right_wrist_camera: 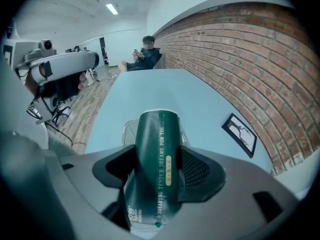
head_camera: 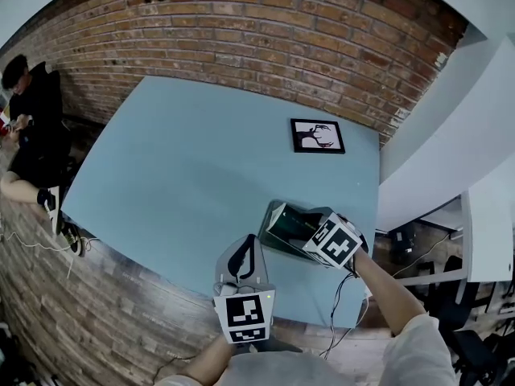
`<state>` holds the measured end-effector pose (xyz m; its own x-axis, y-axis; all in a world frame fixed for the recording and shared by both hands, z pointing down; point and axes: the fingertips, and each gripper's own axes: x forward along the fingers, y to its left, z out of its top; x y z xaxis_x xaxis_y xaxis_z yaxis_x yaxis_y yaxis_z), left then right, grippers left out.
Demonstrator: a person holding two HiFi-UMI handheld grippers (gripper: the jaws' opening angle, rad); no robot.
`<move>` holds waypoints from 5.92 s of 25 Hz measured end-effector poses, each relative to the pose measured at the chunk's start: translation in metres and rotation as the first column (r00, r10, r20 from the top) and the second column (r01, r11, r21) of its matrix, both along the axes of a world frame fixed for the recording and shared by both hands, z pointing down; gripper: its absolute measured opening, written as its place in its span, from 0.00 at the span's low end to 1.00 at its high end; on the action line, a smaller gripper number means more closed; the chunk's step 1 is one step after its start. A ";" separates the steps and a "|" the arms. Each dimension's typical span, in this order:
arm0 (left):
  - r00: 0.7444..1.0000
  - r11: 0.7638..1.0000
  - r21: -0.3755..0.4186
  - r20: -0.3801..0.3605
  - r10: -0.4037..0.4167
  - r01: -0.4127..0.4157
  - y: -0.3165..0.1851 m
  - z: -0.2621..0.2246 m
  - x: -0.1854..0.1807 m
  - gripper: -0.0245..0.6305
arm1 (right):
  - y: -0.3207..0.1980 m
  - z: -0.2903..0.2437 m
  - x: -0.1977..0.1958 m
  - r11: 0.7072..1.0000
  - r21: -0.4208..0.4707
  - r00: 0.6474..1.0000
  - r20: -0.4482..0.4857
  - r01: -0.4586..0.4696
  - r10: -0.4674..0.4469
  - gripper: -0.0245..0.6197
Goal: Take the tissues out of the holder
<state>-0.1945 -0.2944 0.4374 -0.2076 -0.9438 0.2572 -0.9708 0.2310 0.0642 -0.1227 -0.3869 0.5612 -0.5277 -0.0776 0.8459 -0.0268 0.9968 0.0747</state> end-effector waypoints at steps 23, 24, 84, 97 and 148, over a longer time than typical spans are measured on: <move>0.994 0.993 0.053 0.023 0.103 -0.104 0.016 -0.024 0.029 0.05 | 0.009 -0.072 0.031 0.991 0.061 0.992 0.047 -0.121 0.118 0.49; 0.993 0.992 0.056 0.022 0.113 -0.114 0.015 -0.025 0.033 0.05 | 0.009 -0.073 0.035 0.989 0.064 0.991 0.048 -0.131 0.128 0.49; 0.869 0.869 -0.068 0.031 0.493 -0.490 0.003 0.017 0.197 0.05 | 0.080 0.049 0.233 0.794 -0.141 0.803 -0.014 -0.591 0.595 0.49; 0.878 0.875 -0.093 0.015 0.478 -0.474 -0.005 0.030 0.184 0.05 | 0.076 0.062 0.220 0.805 -0.112 0.811 -0.026 -0.583 0.584 0.49; 0.932 0.933 -0.021 0.039 0.360 -0.360 0.011 0.004 0.136 0.05 | 0.061 -0.116 0.183 0.498 -0.223 0.286 0.597 -0.838 0.750 0.26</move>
